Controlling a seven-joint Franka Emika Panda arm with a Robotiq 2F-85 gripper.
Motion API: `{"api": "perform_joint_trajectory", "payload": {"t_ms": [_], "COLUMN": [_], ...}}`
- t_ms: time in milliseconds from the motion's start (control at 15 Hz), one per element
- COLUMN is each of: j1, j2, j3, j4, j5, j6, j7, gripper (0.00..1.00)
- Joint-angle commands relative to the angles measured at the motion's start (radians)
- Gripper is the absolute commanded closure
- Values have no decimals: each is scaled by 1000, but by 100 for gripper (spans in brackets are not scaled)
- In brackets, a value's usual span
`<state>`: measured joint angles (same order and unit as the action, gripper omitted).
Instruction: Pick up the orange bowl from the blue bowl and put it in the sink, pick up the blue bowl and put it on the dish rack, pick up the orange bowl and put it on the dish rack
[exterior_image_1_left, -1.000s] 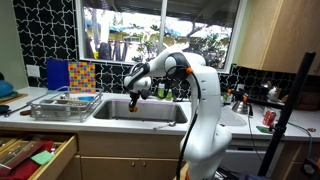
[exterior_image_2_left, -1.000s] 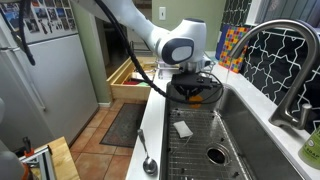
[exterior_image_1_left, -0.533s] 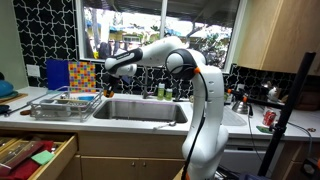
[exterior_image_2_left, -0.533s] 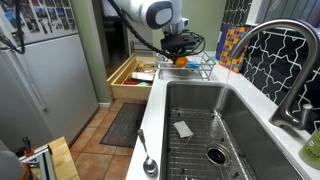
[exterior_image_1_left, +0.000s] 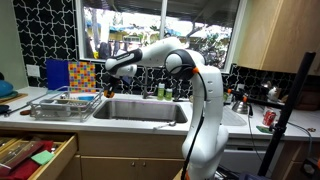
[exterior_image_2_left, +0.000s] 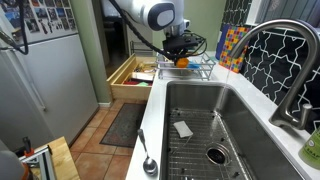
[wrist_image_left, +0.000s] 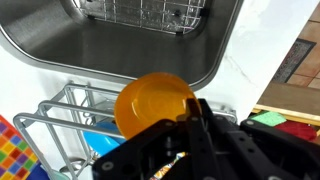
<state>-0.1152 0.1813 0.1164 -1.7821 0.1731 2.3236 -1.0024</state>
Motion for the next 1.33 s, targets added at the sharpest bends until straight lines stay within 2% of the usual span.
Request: {"api": "perform_joint_trajectory", "payload": {"t_ms": [0,467,933,1267], "j1": [24,17,5,-6], "j2": [53,300,516,613], "j3": [-9,44,115,148], "j4": [96,421,647,765], "j5": [23,93,158,160], "j6": [-8,-24,100,82], "j7": [-58,-191,-178,-159], "gripper": [99,99,99,99]}}
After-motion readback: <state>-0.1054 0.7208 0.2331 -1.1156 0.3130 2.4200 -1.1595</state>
